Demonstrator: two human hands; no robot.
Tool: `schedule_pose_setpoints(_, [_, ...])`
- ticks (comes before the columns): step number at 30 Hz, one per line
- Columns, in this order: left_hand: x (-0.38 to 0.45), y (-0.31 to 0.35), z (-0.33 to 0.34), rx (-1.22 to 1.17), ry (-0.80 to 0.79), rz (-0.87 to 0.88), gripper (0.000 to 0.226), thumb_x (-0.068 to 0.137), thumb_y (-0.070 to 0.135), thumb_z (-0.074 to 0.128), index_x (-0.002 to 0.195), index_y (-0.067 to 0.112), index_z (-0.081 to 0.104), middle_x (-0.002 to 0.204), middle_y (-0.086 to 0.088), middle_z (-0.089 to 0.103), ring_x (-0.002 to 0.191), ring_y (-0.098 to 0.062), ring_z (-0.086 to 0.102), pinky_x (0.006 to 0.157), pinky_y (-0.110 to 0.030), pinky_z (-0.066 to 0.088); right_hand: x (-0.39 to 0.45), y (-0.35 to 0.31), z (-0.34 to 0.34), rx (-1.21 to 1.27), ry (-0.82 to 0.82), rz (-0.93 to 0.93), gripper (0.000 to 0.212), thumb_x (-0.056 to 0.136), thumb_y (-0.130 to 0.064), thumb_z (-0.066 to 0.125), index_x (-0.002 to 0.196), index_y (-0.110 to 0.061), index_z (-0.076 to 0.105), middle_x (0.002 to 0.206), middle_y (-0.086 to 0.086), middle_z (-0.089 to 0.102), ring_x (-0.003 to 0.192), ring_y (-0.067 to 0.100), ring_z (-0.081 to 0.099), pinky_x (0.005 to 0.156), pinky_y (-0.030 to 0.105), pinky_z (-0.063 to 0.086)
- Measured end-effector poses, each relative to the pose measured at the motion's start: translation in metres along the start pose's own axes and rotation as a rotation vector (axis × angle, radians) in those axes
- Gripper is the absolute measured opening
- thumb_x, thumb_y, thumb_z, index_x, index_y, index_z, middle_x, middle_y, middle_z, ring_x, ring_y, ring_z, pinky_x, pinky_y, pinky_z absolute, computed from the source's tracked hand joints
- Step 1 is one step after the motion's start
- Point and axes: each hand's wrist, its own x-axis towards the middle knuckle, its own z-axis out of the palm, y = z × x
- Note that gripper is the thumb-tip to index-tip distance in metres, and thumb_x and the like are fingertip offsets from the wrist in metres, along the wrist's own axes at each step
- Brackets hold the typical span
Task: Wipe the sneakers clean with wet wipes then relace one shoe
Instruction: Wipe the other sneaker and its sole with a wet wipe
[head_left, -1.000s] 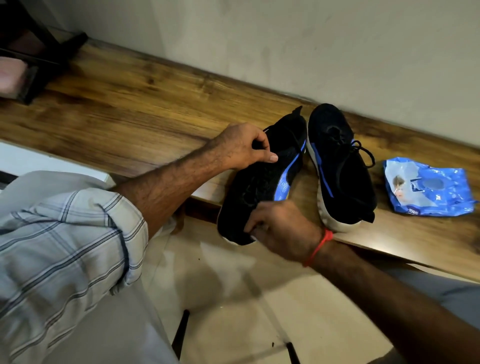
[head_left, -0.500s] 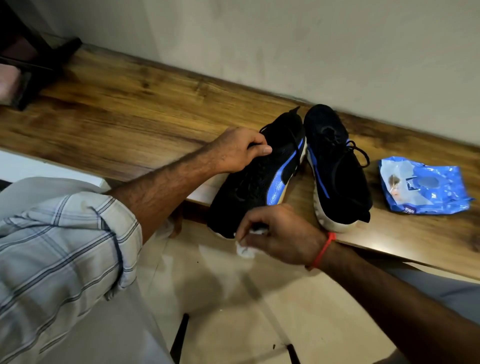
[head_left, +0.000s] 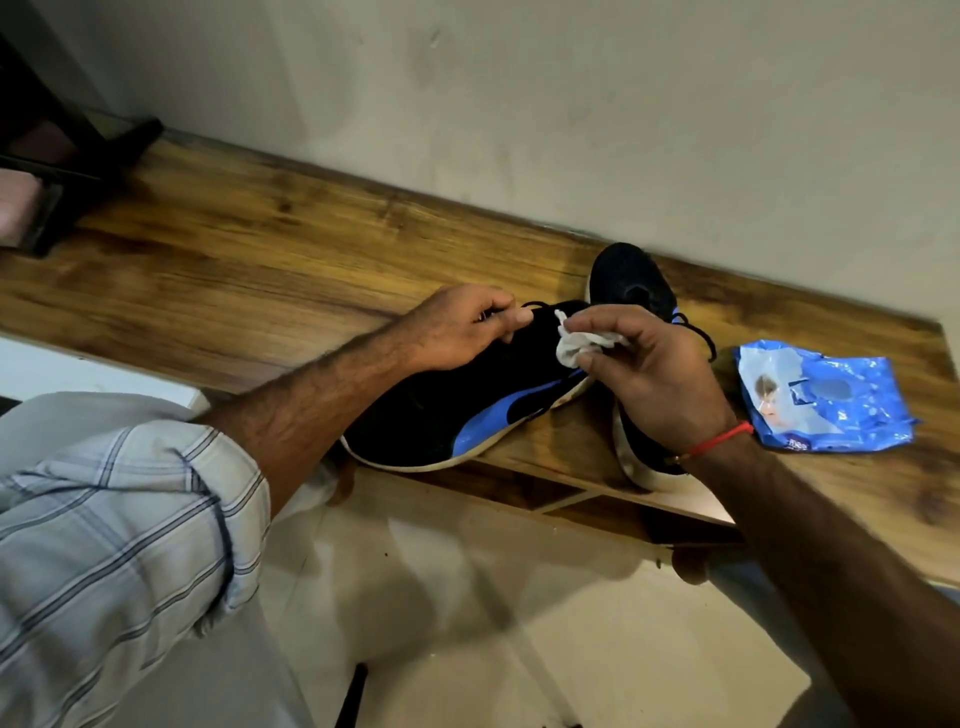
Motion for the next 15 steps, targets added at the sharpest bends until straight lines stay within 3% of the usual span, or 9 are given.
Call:
schedule_pose_setpoints(3, [-0.003, 0.001, -0.004, 0.099, -0.113, 0.007, 0.051, 0.086, 0.075, 0.052, 0.096, 0.029, 0.072, 0.109, 0.01, 0.067, 0.101, -0.007, 0.061, 0.086, -0.033, 0.05, 0.002, 0.004, 0.001, -0.026, 0.033, 0.049, 0.032, 0.084, -0.003, 0.074, 0.104, -0.027, 0.072, 0.11, -0.007, 0.07, 0.108, 0.007, 0.064, 0.1, 0.035, 0.051])
schedule_pose_setpoints(5, [-0.006, 0.001, -0.001, 0.241, -0.194, 0.082, 0.056, 0.08, 0.08, 0.057, 0.099, 0.03, 0.07, 0.124, 0.009, 0.06, 0.113, -0.012, 0.056, 0.092, -0.037, 0.048, 0.004, 0.006, 0.0, -0.007, 0.074, 0.104, 0.028, 0.083, -0.007, 0.077, 0.103, -0.026, 0.073, 0.104, -0.008, 0.073, 0.1, 0.008, 0.068, 0.094, 0.039, 0.055])
schedule_pose_setpoints(8, [-0.007, 0.001, 0.0, 0.209, -0.183, 0.146, 0.029, 0.093, 0.049, 0.066, 0.094, 0.021, 0.066, 0.137, 0.002, 0.055, 0.125, -0.016, 0.051, 0.104, -0.038, 0.044, 0.006, 0.002, -0.003, 0.032, 0.144, 0.119, 0.024, 0.08, -0.011, 0.08, 0.099, -0.024, 0.073, 0.097, -0.006, 0.074, 0.092, 0.01, 0.07, 0.087, 0.039, 0.058])
schedule_pose_setpoints(11, [-0.008, 0.007, -0.008, 0.065, -0.218, 0.059, 0.016, 0.099, 0.034, 0.062, 0.092, 0.02, 0.064, 0.156, 0.007, 0.04, 0.14, -0.011, 0.038, 0.109, -0.025, 0.029, 0.01, 0.0, -0.01, 0.042, 0.226, 0.066, 0.023, 0.08, -0.016, 0.081, 0.094, -0.032, 0.071, 0.095, -0.009, 0.074, 0.093, 0.009, 0.07, 0.088, 0.037, 0.057])
schedule_pose_setpoints(15, [-0.009, 0.011, -0.006, -0.159, -0.088, -0.017, 0.019, 0.098, 0.021, 0.058, 0.085, 0.017, 0.07, 0.141, 0.011, 0.055, 0.129, -0.006, 0.049, 0.109, -0.027, 0.034, 0.016, 0.004, -0.016, 0.056, 0.317, 0.018, 0.02, 0.082, -0.019, 0.078, 0.097, -0.031, 0.072, 0.101, -0.004, 0.074, 0.096, 0.015, 0.07, 0.087, 0.045, 0.057])
